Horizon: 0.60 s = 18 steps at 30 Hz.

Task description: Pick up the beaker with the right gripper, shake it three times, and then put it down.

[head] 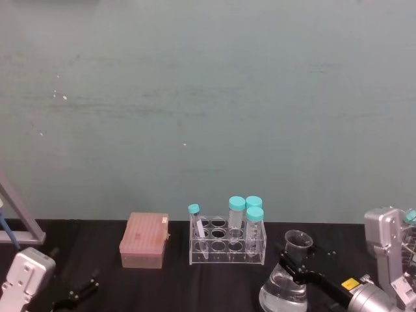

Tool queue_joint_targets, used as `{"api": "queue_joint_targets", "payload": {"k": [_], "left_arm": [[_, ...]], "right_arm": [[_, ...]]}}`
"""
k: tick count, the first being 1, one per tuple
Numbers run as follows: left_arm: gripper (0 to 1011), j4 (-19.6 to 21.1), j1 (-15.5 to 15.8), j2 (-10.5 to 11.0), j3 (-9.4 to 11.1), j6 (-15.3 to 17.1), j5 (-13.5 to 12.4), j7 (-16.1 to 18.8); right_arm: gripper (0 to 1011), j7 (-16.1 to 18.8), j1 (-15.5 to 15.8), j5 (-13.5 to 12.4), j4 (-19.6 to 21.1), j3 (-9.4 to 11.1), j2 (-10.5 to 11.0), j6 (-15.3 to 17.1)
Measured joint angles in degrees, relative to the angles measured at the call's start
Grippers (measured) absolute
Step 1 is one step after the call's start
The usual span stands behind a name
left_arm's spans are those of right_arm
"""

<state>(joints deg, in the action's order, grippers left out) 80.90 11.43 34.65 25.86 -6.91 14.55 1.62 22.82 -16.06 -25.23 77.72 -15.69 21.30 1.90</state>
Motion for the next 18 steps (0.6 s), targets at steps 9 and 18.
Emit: {"api": "queue_joint_targets", "payload": {"k": [9,18], "left_arm": [[1000,0.00,0.00,0.00,0.00,0.00,0.00,0.00],[1000,0.00,0.00,0.00,0.00,0.00,0.00,0.00]], "right_arm": [[450,0.30,-0.65,-0.06,-0.91,-0.82,-0.42,0.01],[450,0.44,-1.10,-0.01,-1.51,-1.35,-0.62,0.05]]}}
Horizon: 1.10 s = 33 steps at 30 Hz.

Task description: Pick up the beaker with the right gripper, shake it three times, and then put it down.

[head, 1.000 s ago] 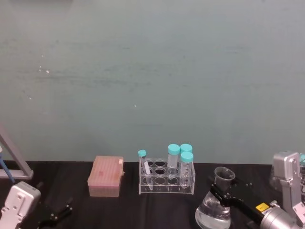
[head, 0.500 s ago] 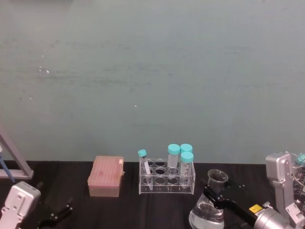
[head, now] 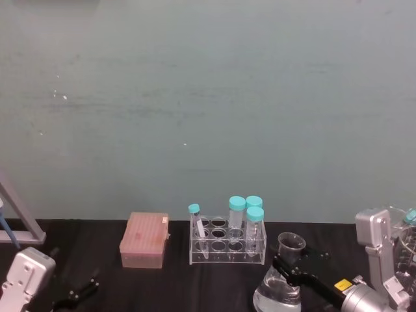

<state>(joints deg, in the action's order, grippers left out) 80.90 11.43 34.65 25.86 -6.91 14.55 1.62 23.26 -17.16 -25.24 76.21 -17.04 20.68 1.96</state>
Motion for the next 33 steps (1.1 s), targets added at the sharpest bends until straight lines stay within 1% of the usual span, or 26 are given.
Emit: {"api": "queue_joint_targets", "payload": {"k": [33], "left_arm": [[1000,0.00,0.00,0.00,0.00,0.00,0.00,0.00]], "right_arm": [[449,-0.47,-0.38,0.61,-0.84,-0.45,-0.40,0.07]]}}
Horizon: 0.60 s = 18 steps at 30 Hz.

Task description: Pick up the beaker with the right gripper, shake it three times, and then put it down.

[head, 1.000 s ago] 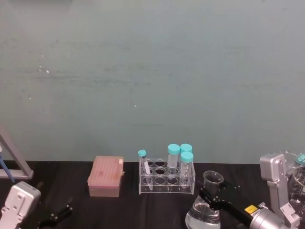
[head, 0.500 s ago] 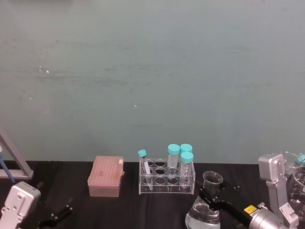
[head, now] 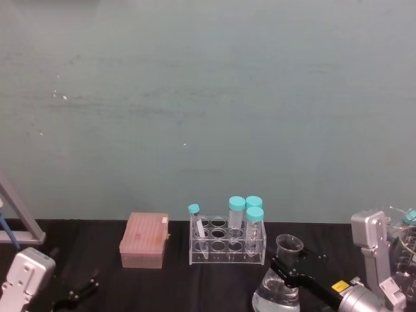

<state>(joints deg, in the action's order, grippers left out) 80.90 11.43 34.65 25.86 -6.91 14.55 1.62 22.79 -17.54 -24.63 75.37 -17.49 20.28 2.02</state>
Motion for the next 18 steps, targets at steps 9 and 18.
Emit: {"api": "queue_joint_targets", "payload": {"k": [9,18], "left_arm": [[1000,0.00,0.00,0.00,0.00,0.00,0.00,0.00],[1000,0.00,0.00,0.00,0.00,0.00,0.00,0.00]], "right_arm": [[449,-0.14,-0.07,0.31,-0.21,0.02,-0.23,-0.08],[450,-0.12,-0.23,0.37,-0.47,-0.02,-0.34,-0.08]]}}
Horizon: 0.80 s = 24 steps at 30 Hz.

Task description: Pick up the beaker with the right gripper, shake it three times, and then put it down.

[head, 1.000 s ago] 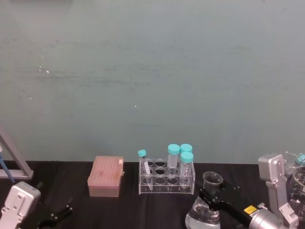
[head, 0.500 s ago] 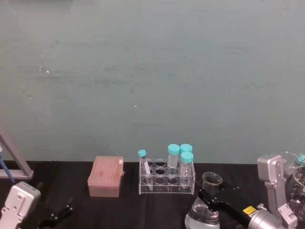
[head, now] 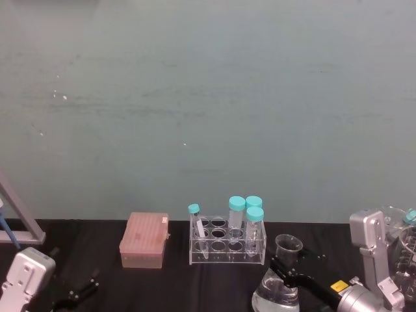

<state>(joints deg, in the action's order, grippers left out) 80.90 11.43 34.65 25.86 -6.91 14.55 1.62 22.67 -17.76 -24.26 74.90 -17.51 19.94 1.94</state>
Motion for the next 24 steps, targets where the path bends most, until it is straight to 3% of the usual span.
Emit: {"api": "queue_joint_targets", "payload": {"k": [17,24], "left_arm": [[1000,0.00,0.00,0.00,0.00,0.00,0.00,0.00],[1000,0.00,0.00,0.00,0.00,0.00,0.00,0.00]], "right_arm": [[457,0.01,0.02,-0.02,0.05,0.00,0.02,-0.02],[640,0.09,0.05,-0.04,0.11,0.00,0.01,-0.08]]}}
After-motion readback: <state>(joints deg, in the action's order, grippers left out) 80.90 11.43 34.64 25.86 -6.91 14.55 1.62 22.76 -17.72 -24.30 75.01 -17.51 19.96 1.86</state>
